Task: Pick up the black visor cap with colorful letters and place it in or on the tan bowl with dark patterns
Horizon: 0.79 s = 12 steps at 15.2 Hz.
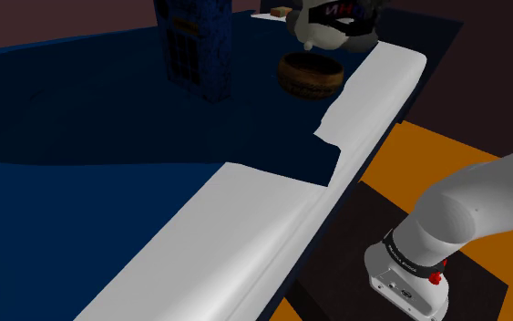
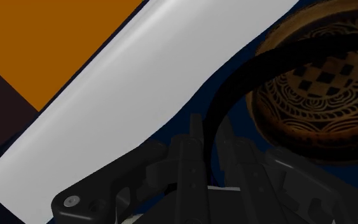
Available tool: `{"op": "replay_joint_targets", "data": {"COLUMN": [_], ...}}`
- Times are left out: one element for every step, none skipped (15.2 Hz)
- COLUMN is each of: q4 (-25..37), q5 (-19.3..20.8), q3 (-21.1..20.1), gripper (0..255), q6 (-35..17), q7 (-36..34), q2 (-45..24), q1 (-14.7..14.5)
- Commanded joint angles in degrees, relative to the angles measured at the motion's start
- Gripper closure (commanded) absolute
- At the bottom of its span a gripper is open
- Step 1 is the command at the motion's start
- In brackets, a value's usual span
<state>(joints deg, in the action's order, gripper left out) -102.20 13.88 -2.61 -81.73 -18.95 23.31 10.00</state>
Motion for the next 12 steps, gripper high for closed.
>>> {"op": "replay_joint_targets", "data": {"q4": [1.5,2.1,2.8,3.8,2.6,1.4,0.3,-0.8,-2.0,-3.1,-4.1,-5.2], "q5": [-0.7,-1.0,-1.3,-1.7,-1.8,-1.8,-1.9,-1.9,-2.0,-2.0,-2.1,-2.1], "q3": [-2.4,-3.5,-4.6,-5.9,-5.9,-5.8,-5.8,-5.7,-5.7,-5.6,-5.6,-5.5], "gripper": [255,255,255,255,255,255,255,255,255,255,255,255], "q6": [1.5,2.1,2.7,3.4,2.6,1.8,1.1,0.3,-0.5,-1.2,-2.0,-2.7], "q7": [-3.0,-4.4,-5.8,-7.6,-7.7,-7.8,-8.0,-8.1,-8.3,-8.4,-8.5,-8.7], "q2": [-0.7,-1.1,-1.6,-2.2,-1.8,-1.5,-1.1,-0.7,-0.4,-0.1,0.2,0.5], "q1": [-0.9,-1.3,-1.7,-2.1,-2.2,-2.2,-2.2,-2.3,-2.3,-2.4,-2.4,-2.4]}}
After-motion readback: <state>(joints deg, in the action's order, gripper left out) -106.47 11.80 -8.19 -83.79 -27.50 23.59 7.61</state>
